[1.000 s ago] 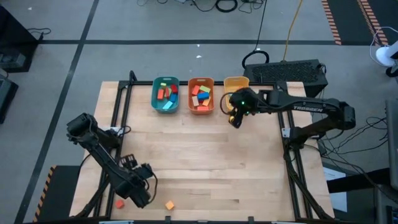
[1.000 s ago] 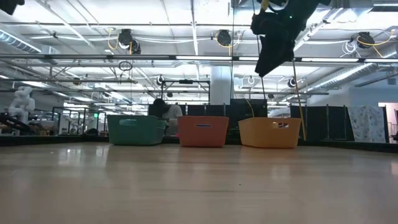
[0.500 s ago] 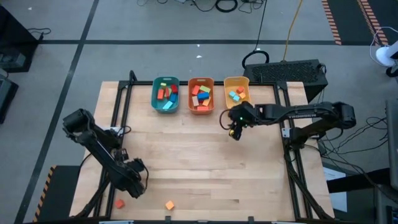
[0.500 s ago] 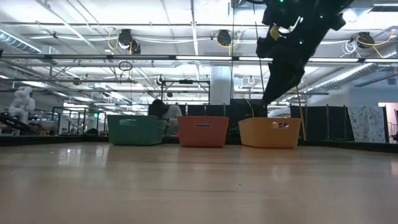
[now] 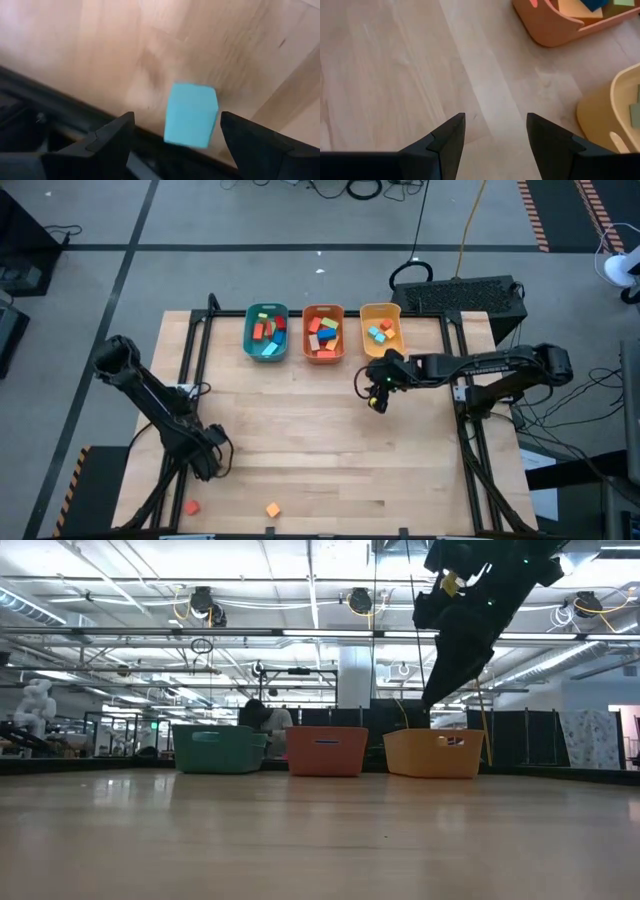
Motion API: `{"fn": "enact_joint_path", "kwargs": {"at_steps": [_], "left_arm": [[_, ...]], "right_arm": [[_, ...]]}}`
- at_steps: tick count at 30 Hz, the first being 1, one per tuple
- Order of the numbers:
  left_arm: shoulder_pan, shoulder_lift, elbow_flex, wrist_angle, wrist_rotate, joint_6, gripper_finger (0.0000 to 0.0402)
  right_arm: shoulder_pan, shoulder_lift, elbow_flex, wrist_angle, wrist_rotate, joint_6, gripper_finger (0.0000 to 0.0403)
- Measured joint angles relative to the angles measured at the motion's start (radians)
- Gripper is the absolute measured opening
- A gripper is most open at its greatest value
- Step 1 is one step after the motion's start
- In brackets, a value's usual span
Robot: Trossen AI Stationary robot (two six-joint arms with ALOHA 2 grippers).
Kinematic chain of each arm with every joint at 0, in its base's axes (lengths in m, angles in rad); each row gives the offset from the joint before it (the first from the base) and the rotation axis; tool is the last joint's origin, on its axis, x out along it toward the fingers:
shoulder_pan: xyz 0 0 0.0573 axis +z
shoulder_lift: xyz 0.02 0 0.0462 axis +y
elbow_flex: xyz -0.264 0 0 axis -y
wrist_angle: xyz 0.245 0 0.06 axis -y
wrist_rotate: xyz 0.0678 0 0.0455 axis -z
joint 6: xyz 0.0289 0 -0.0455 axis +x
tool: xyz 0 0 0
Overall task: Sort blocks by size
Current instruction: Put the light blue cube block into the yellow bin
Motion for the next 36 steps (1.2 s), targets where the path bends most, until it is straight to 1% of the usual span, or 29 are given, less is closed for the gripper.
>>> {"fn": "enact_joint_path", "kwargs": {"at_steps": [4,7,10,12,15,21,24,25,27,32,36], "left_arm": [[0.000,0.001,-0.048,0.075,0.001,-0.002,0.0295],[0.000,0.001,-0.060,0.111,0.000,-0.033,0.0279],[0.000,0.001,-0.065,0.116,0.002,-0.058,0.0237],[0.000,0.001,-0.066,0.117,-0.001,-0.074,0.0198],[0.000,0.000,-0.066,0.124,-0.013,-0.083,0.0137],[0.003,-0.007,-0.065,0.126,-0.024,-0.120,0.0135],[0.016,-0.026,-0.066,0.135,-0.052,-0.135,0.0135],[0.022,-0.039,-0.066,0.141,-0.070,-0.136,0.0135],[0.039,-0.067,-0.066,0.167,-0.119,-0.136,0.0135],[0.085,-0.154,-0.066,0.262,-0.272,-0.135,0.0135],[0.112,-0.203,-0.066,0.347,-0.400,-0.131,0.0135]], "right_arm": [[0.011,0.000,0.000,0.007,0.000,0.007,0.0196],[0.027,0.000,-0.003,0.013,0.000,-0.014,0.0196],[0.046,0.011,-0.036,0.080,-0.028,-0.066,0.0196],[0.051,0.026,-0.054,0.119,-0.063,-0.090,0.0196],[0.070,0.045,-0.073,0.161,-0.058,-0.076,0.0196],[0.152,0.098,-0.094,0.258,-0.053,-0.094,0.0196],[0.208,0.128,-0.095,0.310,-0.049,-0.128,0.0196],[0.226,0.140,-0.094,0.352,-0.049,-0.143,0.0196],[0.260,0.164,-0.093,0.407,-0.041,-0.180,0.0196],[0.334,0.250,-0.093,0.593,0.028,-0.278,0.0196],[0.380,0.316,-0.093,0.771,0.132,-0.343,0.0196]]}}
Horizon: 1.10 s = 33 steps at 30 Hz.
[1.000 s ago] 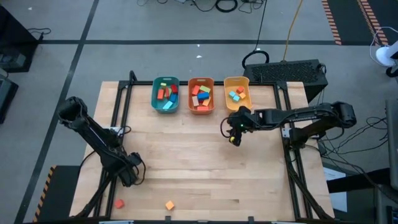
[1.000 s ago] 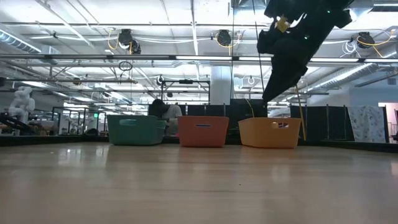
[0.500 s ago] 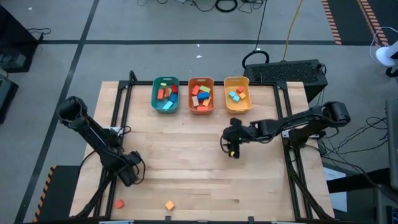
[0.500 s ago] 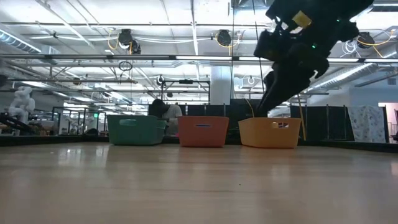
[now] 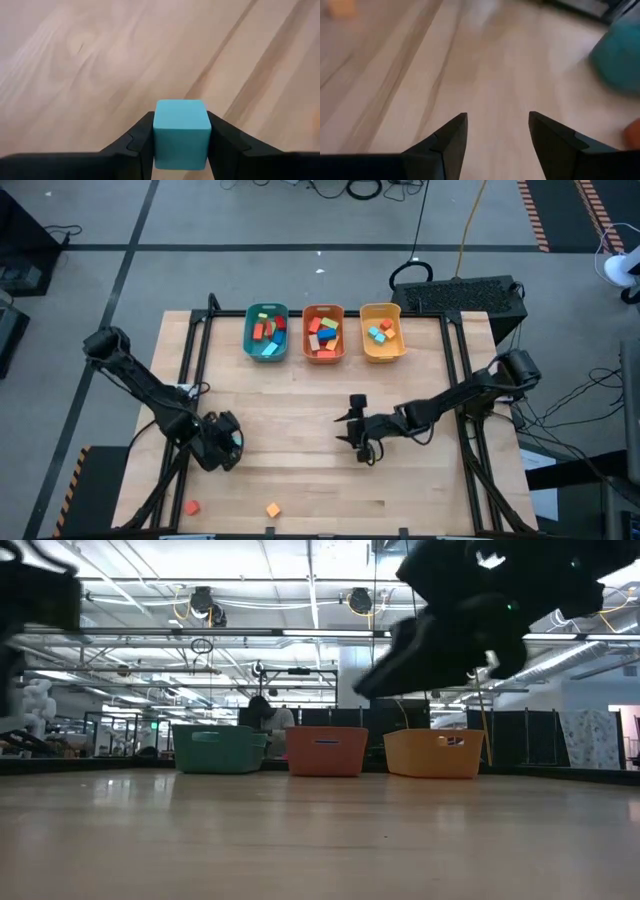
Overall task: Sort blocks by size
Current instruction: Put the light blue cube block into the yellow bin
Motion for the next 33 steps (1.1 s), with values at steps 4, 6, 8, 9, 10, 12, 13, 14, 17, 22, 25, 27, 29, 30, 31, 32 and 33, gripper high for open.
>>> {"fn": "enact_joint_path", "kwargs": {"at_steps": [4,6,8,9,10,12,13,14,17,22,25,27,29,30,31,32,33], "left_arm": [[0.030,-0.005,0.000,0.100,-0.115,0.008,0.0135],[0.046,0.007,0.000,0.147,-0.163,0.030,0.0135],[0.065,0.026,0.000,0.221,-0.208,0.064,0.0135],[0.076,0.039,0.000,0.257,-0.230,0.081,0.0135],[0.088,0.051,0.000,0.290,-0.250,0.100,0.0135],[0.113,0.082,0.000,0.382,-0.285,0.139,0.0135],[0.128,0.098,0.000,0.430,-0.296,0.159,0.0135],[0.142,0.114,0.000,0.472,-0.305,0.179,0.0135],[0.187,0.164,0.000,0.607,-0.317,0.238,0.0135],[0.254,0.235,0.000,0.760,-0.316,0.289,0.0135],[0.291,0.273,0.000,0.874,-0.283,0.346,0.0135],[0.309,0.293,0.000,0.941,-0.259,0.376,0.0135],[0.327,0.314,0.000,1.029,-0.235,0.401,0.0135],[0.334,0.320,0.000,1.054,-0.222,0.414,0.0135],[0.341,0.327,0.000,1.076,-0.212,0.420,0.0135],[0.347,0.336,0.000,1.103,-0.203,0.420,0.0135],[0.352,0.342,0.000,1.121,-0.200,0.419,0.0135]], "right_arm": [[0.032,0.052,0.000,0.168,0.103,-0.084,0.0196],[0.036,0.073,0.000,0.235,0.103,-0.109,0.0196],[0.036,0.089,0.001,0.272,0.101,-0.111,0.0196],[0.038,0.098,0.000,0.288,0.103,-0.111,0.0196],[0.038,0.108,0.000,0.308,0.104,-0.111,0.0196],[0.039,0.124,0.001,0.329,0.103,-0.111,0.0196],[0.039,0.134,0.000,0.348,0.103,-0.111,0.0196],[0.039,0.142,0.000,0.368,0.103,-0.113,0.0196],[0.039,0.156,0.001,0.394,0.104,-0.157,0.0196],[0.052,0.171,0.034,0.403,0.185,-0.212,0.0196],[0.053,0.175,0.057,0.399,0.189,-0.252,0.0196],[0.052,0.183,0.074,0.404,0.182,-0.260,0.0200],[0.052,0.186,0.078,0.401,0.182,-0.261,0.0211],[0.051,0.187,0.080,0.400,0.182,-0.261,0.0219],[0.050,0.187,0.082,0.401,0.182,-0.261,0.0228],[0.050,0.187,0.083,0.403,0.182,-0.261,0.0238],[0.050,0.187,0.084,0.404,0.183,-0.260,0.0248]]}}
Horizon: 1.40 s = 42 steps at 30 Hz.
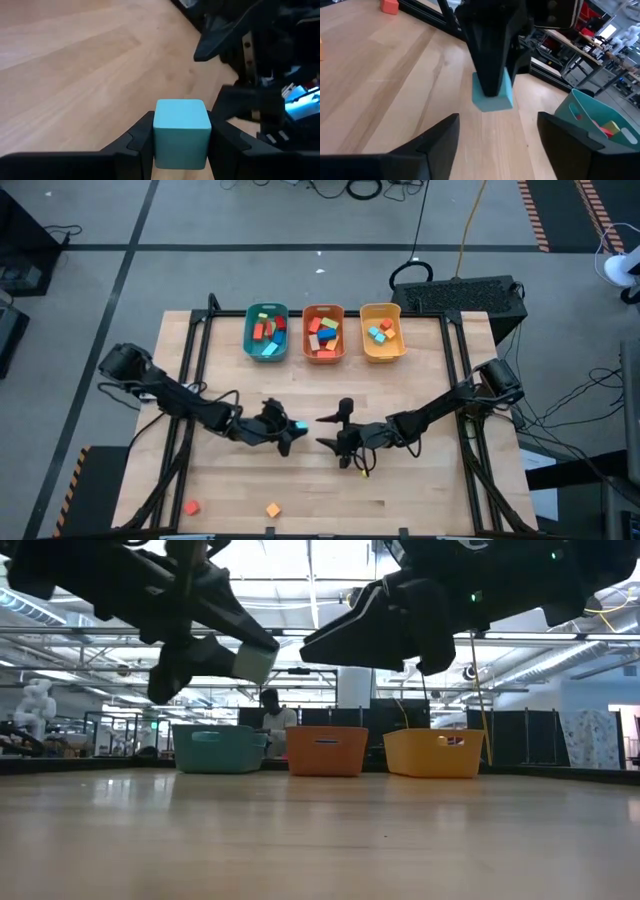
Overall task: Sort blocks by size
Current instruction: Put the light blue cube block into the yellow bin
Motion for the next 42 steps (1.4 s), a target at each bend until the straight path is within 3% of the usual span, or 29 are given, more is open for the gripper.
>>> {"fn": "enact_joint_path", "kwargs": {"at_steps": [6,22,27,34,42], "left_arm": [[0.019,0.043,0.000,0.127,0.010,-0.002,0.0135],[0.047,0.187,0.089,0.294,0.081,0.028,0.0135],[0.047,0.190,0.101,0.294,0.083,0.046,0.0135],[0.048,0.189,0.101,0.281,0.098,0.024,0.0135],[0.047,0.190,0.102,0.272,0.106,0.081,0.0184]], "right_arm": [[0.001,0.000,0.007,0.000,-0.005,0.017,0.0285],[-0.003,0.000,0.012,-0.022,-0.032,0.063,0.0256],[-0.003,0.000,0.012,-0.032,-0.027,0.068,0.0224],[-0.002,0.000,0.011,-0.038,-0.016,0.071,0.0128],[0.001,0.000,0.011,-0.032,-0.026,0.100,0.0119]]}}
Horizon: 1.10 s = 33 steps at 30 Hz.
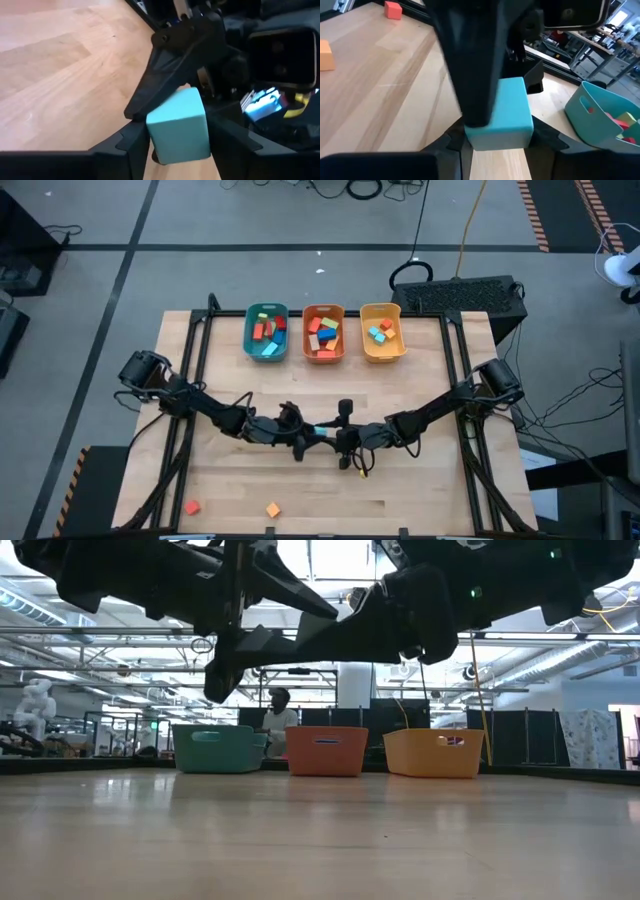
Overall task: Sort blocks by size
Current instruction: Put the light blue cube block into the yellow bin
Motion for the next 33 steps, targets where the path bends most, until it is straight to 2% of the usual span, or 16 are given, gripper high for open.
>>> {"fn": "enact_joint_path", "kwargs": {"at_steps": [5,11,18,23,26,29,33], "left_arm": [[0.003,-0.004,0.000,0.000,0.036,0.103,0.0199],[0.020,-0.051,-0.002,-0.055,0.159,0.230,0.0202],[0.015,-0.121,0.000,-0.349,0.176,0.253,0.0203],[0.017,-0.124,-0.001,-0.489,0.154,0.212,0.0204],[0.016,-0.123,-0.001,-0.538,0.154,0.206,0.0204],[0.015,-0.123,-0.001,-0.552,0.152,0.206,0.0204],[0.013,-0.123,-0.001,-0.571,0.153,0.206,0.0203]], "right_arm": [[0.000,0.000,0.000,0.001,0.005,0.024,0.0119],[0.000,-0.022,0.002,-0.025,0.069,0.099,0.0119],[-0.008,-0.109,-0.001,-0.130,0.097,0.133,0.0119],[-0.015,-0.195,0.000,-0.319,0.199,0.153,0.0119],[-0.063,-0.256,0.000,-0.463,0.252,0.202,0.0119],[-0.137,-0.307,0.000,-0.592,0.222,0.255,0.0119],[-0.259,-0.362,0.000,-0.729,0.130,0.287,0.0119]]}}
